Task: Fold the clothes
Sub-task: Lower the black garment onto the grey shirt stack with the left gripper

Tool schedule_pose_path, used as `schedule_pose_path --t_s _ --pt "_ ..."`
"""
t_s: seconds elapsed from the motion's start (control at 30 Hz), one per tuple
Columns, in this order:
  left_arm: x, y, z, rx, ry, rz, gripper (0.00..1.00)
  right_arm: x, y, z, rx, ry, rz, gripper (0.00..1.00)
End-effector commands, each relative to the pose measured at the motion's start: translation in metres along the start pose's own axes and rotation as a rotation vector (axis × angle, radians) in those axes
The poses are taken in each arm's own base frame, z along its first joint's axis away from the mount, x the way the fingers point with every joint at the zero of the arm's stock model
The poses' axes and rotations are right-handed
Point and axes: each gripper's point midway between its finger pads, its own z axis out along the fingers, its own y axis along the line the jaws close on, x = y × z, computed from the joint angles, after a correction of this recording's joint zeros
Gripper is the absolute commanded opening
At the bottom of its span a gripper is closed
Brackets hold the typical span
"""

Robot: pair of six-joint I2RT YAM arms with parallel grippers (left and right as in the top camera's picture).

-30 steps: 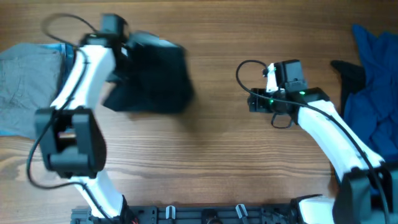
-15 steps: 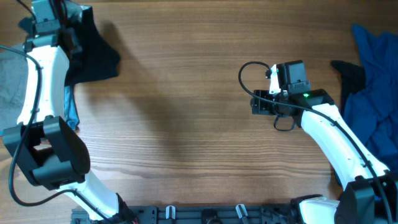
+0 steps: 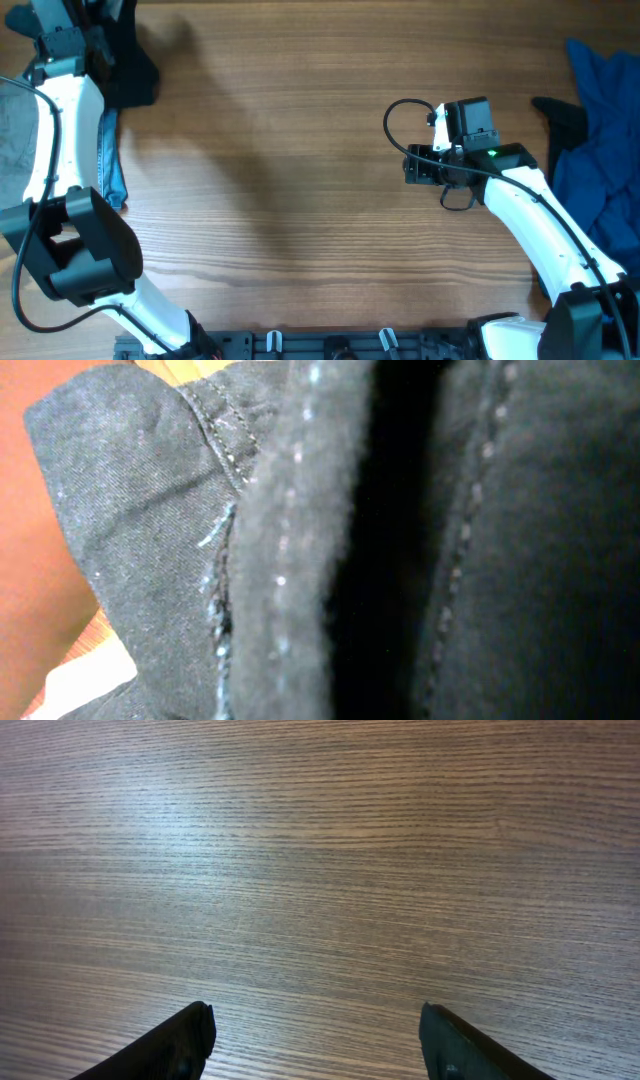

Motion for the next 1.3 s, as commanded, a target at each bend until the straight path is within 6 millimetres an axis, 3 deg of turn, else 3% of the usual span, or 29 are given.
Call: schedule_pose_path --t_s 0.0,0.1,0.3,0.5,0.7,1.03,1.27 --pt "-0.029 0.035 -0.013 -0.061 -0.066 -0.050 0.04 -0.010 0.000 -0.008 0.009 -0.035 -0.018 0.70" --pt "-0.010 0.054 -0.006 -0.087 0.005 -0.104 0.04 -0.010 0.000 -0.008 0.009 -0.035 -0.019 0.70" --pt "0.064 0.081 0.011 -0.006 0.280 -0.354 0.04 -0.010 0.000 -0.008 0.009 -0.035 -0.020 0.70" --pt "0.114 0.105 0.005 0.048 0.481 -0.574 0.05 -0.011 0.001 -0.009 0.008 -0.037 -0.022 0.70" --pt "0.132 0.125 0.000 0.039 0.541 -0.626 0.04 -0.010 0.000 -0.009 0.009 -0.035 -0.022 0.70" --pt "0.144 0.163 0.002 -0.067 0.539 -0.740 0.04 -0.008 0.000 -0.008 0.011 -0.025 -0.021 0.71" --pt "0.151 0.183 0.001 -0.131 0.537 -0.847 0.17 -0.007 0.000 -0.008 0.012 -0.022 -0.020 0.70"
